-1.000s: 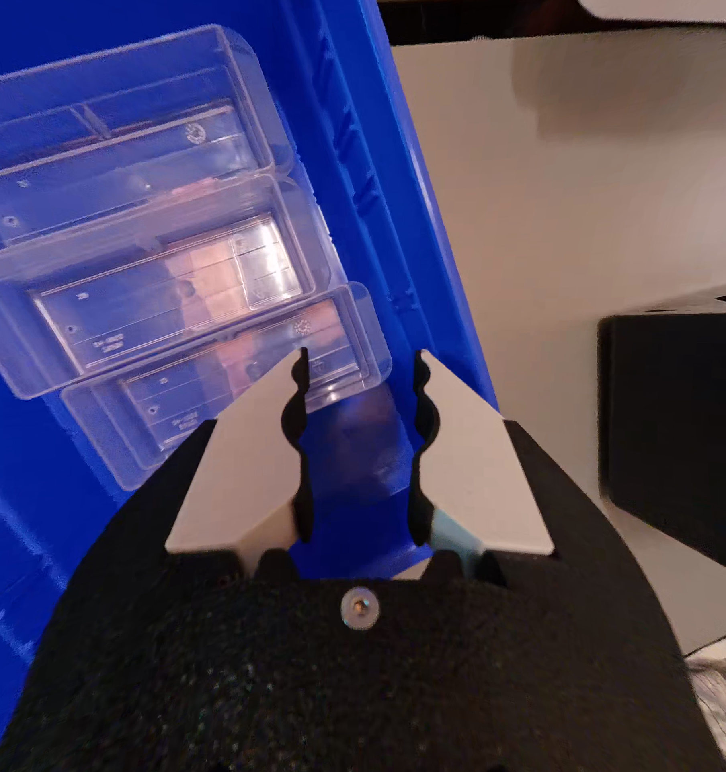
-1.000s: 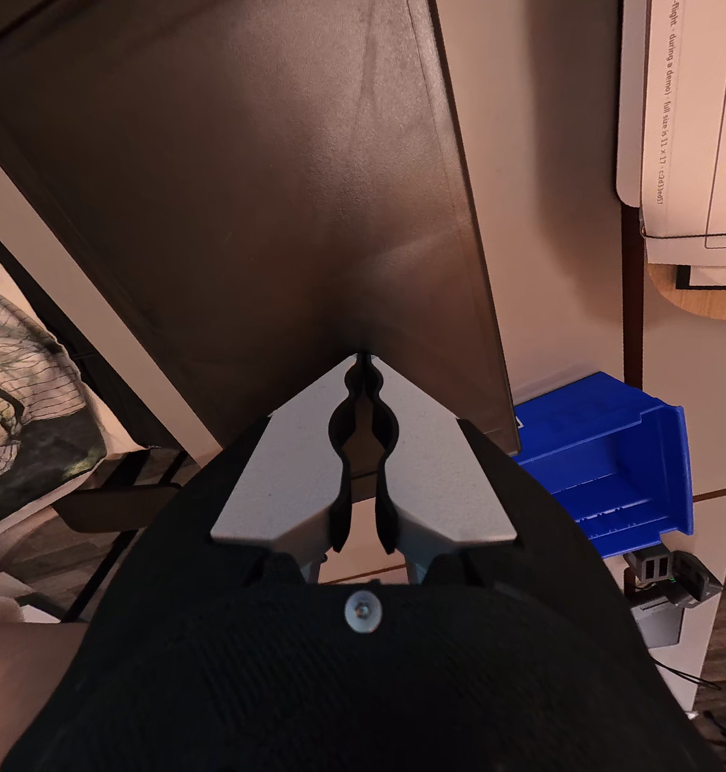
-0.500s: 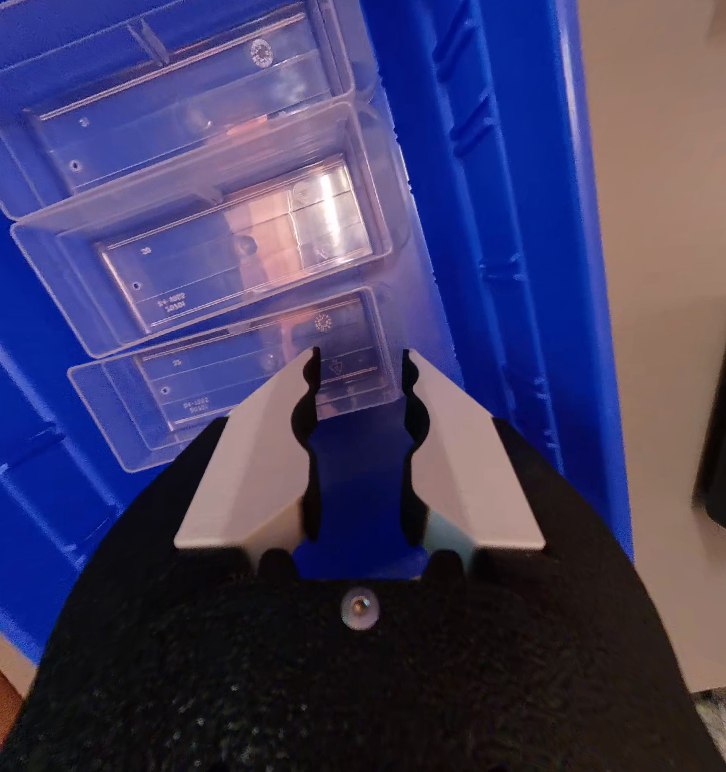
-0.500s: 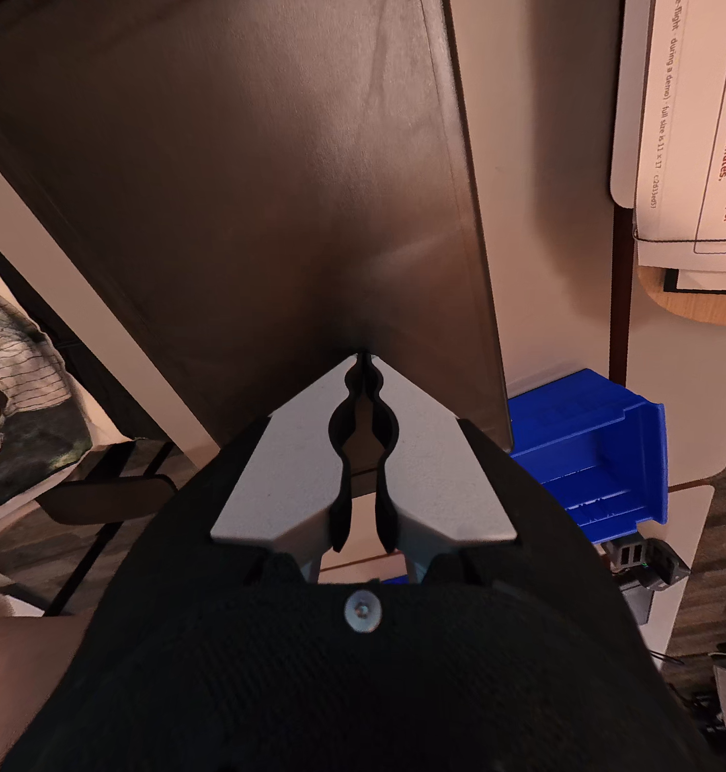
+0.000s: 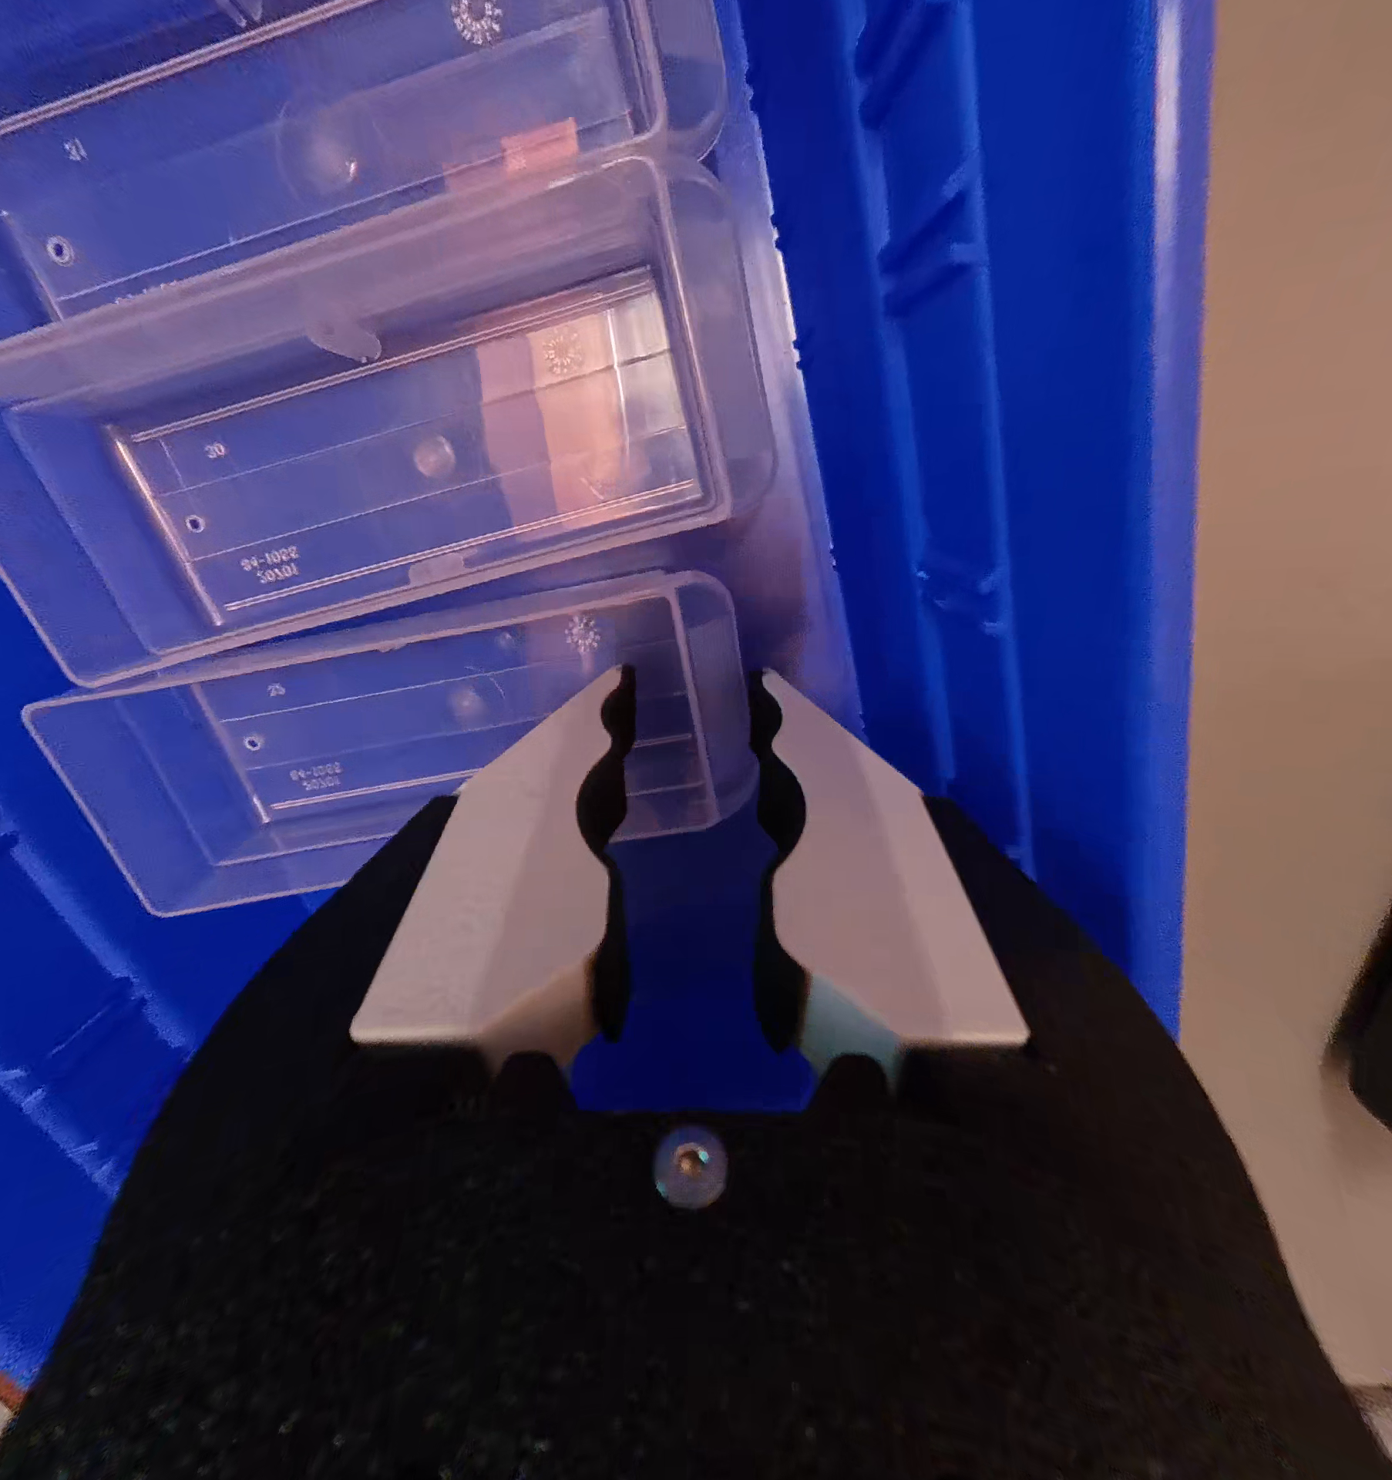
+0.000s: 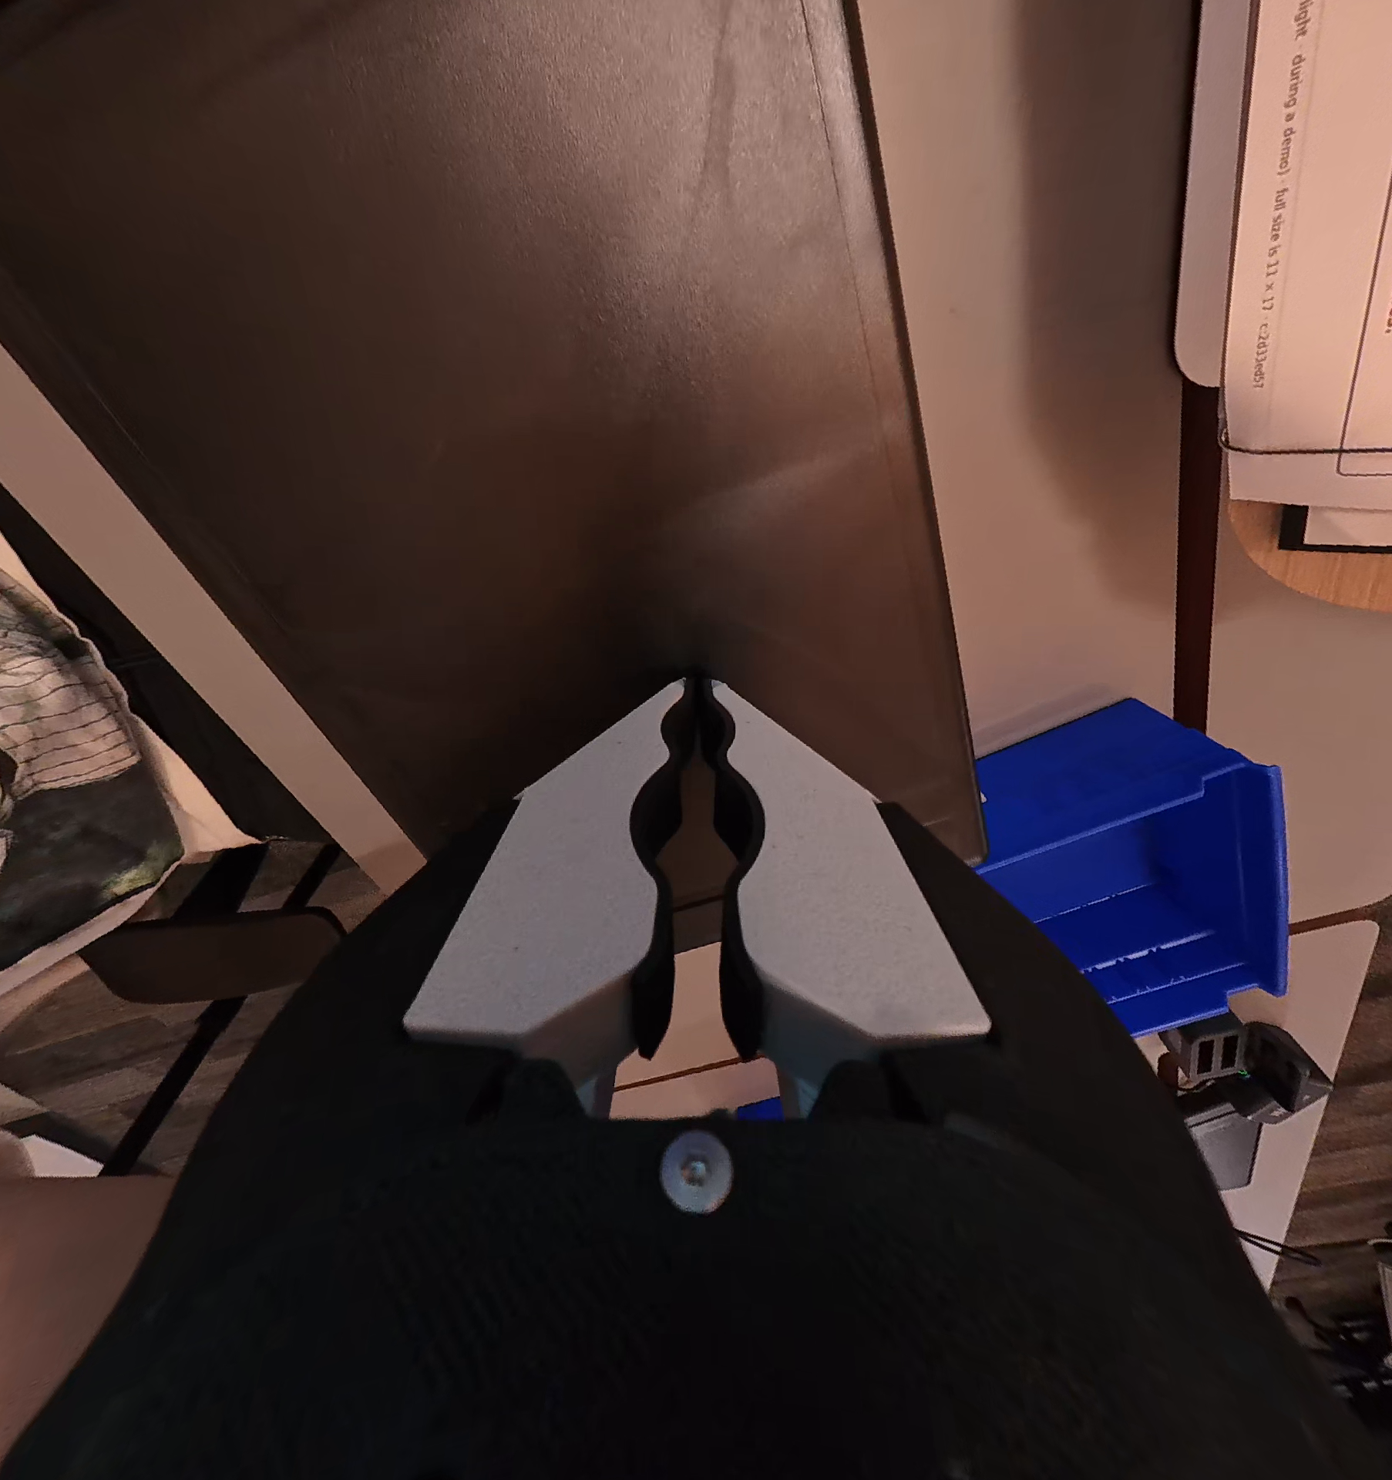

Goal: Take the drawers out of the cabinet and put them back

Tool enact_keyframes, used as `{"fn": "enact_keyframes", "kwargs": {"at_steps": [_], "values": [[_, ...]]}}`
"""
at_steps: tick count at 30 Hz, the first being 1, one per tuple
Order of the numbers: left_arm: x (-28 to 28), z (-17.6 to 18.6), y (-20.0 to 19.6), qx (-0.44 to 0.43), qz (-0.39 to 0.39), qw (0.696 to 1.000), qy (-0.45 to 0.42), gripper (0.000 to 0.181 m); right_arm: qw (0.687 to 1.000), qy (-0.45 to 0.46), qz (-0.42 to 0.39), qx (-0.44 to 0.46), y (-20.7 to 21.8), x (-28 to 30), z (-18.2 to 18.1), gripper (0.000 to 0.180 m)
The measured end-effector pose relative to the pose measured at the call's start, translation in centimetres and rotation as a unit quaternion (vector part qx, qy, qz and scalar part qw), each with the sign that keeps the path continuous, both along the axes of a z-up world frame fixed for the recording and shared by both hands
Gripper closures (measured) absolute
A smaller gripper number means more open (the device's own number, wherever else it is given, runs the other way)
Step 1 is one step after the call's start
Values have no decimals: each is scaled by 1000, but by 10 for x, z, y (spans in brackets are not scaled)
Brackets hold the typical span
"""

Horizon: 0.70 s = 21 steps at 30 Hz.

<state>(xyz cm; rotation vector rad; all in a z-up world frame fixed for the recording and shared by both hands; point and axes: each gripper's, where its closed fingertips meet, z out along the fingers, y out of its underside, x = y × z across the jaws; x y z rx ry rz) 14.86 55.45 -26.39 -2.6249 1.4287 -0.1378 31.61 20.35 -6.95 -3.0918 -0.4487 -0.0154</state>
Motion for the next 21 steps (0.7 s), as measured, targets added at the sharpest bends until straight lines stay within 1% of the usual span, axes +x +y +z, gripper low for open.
{"fn": "enact_keyframes", "kwargs": {"at_steps": [1,2,7,12,14,17,19,21], "values": [[1,-2,0,7,1,1000,2,154,1000,-1,-1,-1,0,0,0,180],[1,-3,1,14,0,1000,4,158,1000,-2,-1,-1,0,0,0,180],[-1,-4,-6,21,-20,999,20,163,1000,-3,-1,3,0,0,0,180],[-22,14,-29,-30,-68,996,52,168,1000,6,-3,10,0,0,0,180],[-32,31,-38,-53,-93,993,48,170,1000,10,-2,11,0,0,0,180],[-40,68,-65,-110,-142,984,8,170,1000,15,-2,11,0,0,0,180],[-51,97,-90,-140,-196,971,-5,170,1000,16,-2,10,0,0,0,180],[-72,123,-118,-162,-258,952,14,170,1000,16,-2,8,0,0,0,180]]}}
